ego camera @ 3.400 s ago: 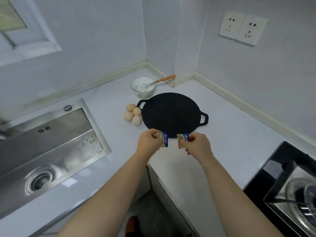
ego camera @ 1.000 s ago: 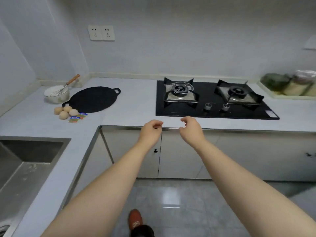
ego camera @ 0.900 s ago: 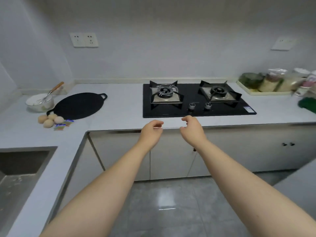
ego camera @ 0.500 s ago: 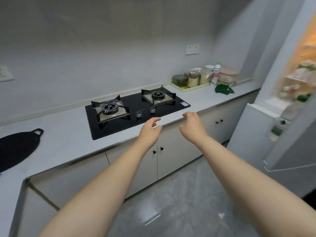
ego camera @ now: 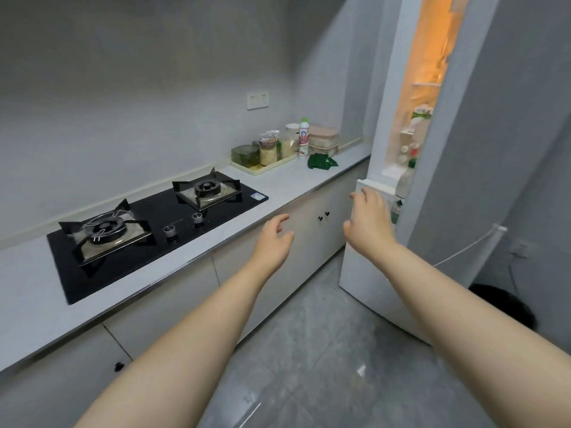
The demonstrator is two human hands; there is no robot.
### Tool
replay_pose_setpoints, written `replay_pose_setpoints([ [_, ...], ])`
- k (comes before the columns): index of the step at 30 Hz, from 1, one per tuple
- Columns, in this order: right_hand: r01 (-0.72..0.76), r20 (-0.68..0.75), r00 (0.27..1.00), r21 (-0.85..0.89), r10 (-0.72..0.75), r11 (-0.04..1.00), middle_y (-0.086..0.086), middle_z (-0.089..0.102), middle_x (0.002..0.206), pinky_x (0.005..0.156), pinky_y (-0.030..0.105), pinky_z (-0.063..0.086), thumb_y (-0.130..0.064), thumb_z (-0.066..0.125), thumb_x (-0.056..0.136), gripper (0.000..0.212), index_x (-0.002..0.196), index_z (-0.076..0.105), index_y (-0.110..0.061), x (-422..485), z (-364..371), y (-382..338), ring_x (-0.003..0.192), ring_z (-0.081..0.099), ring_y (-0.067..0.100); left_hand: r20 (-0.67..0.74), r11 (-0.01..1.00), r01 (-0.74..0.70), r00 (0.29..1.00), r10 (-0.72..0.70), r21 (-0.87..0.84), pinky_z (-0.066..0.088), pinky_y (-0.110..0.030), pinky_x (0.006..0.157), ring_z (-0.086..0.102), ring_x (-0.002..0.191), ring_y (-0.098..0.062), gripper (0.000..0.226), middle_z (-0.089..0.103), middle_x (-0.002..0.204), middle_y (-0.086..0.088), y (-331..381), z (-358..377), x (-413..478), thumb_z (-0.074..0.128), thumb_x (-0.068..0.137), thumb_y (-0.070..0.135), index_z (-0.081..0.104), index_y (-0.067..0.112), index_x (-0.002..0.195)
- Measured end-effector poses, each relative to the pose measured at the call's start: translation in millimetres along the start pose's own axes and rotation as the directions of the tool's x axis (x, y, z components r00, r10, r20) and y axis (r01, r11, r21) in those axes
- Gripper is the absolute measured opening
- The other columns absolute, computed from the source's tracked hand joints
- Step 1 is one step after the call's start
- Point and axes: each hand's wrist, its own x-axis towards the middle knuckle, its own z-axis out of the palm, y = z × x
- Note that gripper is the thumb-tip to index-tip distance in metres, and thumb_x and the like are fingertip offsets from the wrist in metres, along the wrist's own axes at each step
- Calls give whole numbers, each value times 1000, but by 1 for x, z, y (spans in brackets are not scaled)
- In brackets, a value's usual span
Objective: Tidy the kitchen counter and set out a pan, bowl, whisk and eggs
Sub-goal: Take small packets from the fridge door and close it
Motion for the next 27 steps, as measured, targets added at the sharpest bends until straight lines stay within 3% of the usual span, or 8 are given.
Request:
replay_pose_setpoints([
  [4, 104, 35, 995, -267, -98, 958, 20, 33, 143, 117, 51, 9, 0, 50, 76, 50, 125, 47, -1, 13, -3, 57, 141, 18, 34, 5, 1000, 9, 1000, -9, -11, 36, -22, 94, 44, 128, -15, 41, 47, 139, -4, 14, 40, 25, 48, 93, 10, 48, 18, 134],
  [8, 364, -40, 897, -500, -440, 786, 29, 59, 117, 101, 68, 24, 10, 54, 49, 30, 77, 63, 4, 37, -8, 109, 122, 50, 44, 42, 994, 83, 996, -80, -74, 38, -21, 81, 52, 112, -13, 37, 54, 129, -11, 27, 86, 53, 48, 92, 7, 55, 17, 127],
  [10, 405, -71, 846, -558, -529, 724, 28, 63, 107, 108, 63, 21, 9, 56, 48, 21, 67, 60, 2, 53, -14, 129, 117, 55, 43, 52, 993, 88, 995, -85, -76, 38, -19, 82, 54, 108, -13, 34, 58, 125, -8, 33, 106, 66, 47, 92, 5, 60, 15, 122],
  [13, 516, -80, 713, -613, -697, 598, 18, 63, 78, 118, 45, 1, 3, 45, 63, 15, 64, 60, -1, 79, -10, 161, 106, 62, 37, 93, 980, 138, 988, -125, -142, 43, -21, 74, 56, 100, -12, 30, 63, 110, -3, 42, 135, 83, 47, 91, 1, 64, 11, 114],
  [15, 575, -79, 617, -634, -783, 517, 12, 58, 67, 119, 44, 6, 3, 36, 70, 25, 63, 59, -3, 91, -5, 170, 94, 64, 34, 167, 958, 207, 970, -175, -198, 43, -21, 71, 57, 96, -13, 29, 65, 103, -3, 47, 151, 92, 49, 90, -2, 65, 11, 109],
  [20, 691, -62, 381, -644, -923, 328, 10, 58, 69, 115, 43, 18, -3, 42, 77, 22, 63, 59, -6, 132, -9, 178, 87, 62, 31, 254, 943, 262, 945, -208, -204, 44, -22, 74, 59, 96, -10, 29, 68, 100, 0, 46, 185, 114, 54, 87, -3, 67, 17, 104],
  [24, 699, -64, 323, -656, -944, 284, 11, 63, 80, 116, 46, 16, -8, 46, 78, 17, 70, 60, -5, 175, -30, 173, 99, 62, 30, 315, 921, 302, 923, -219, -245, 45, -27, 84, 58, 100, -10, 32, 66, 109, 1, 44, 205, 123, 60, 87, 0, 63, 20, 112],
  [27, 676, -55, 293, -694, -954, 248, 12, 65, 85, 113, 54, 18, -11, 41, 80, 23, 73, 62, -4, 219, -48, 159, 105, 61, 30, 240, 888, 297, 945, -221, -352, 42, -33, 95, 57, 108, -13, 34, 63, 115, 0, 50, 211, 138, 65, 87, 8, 59, 21, 117],
])
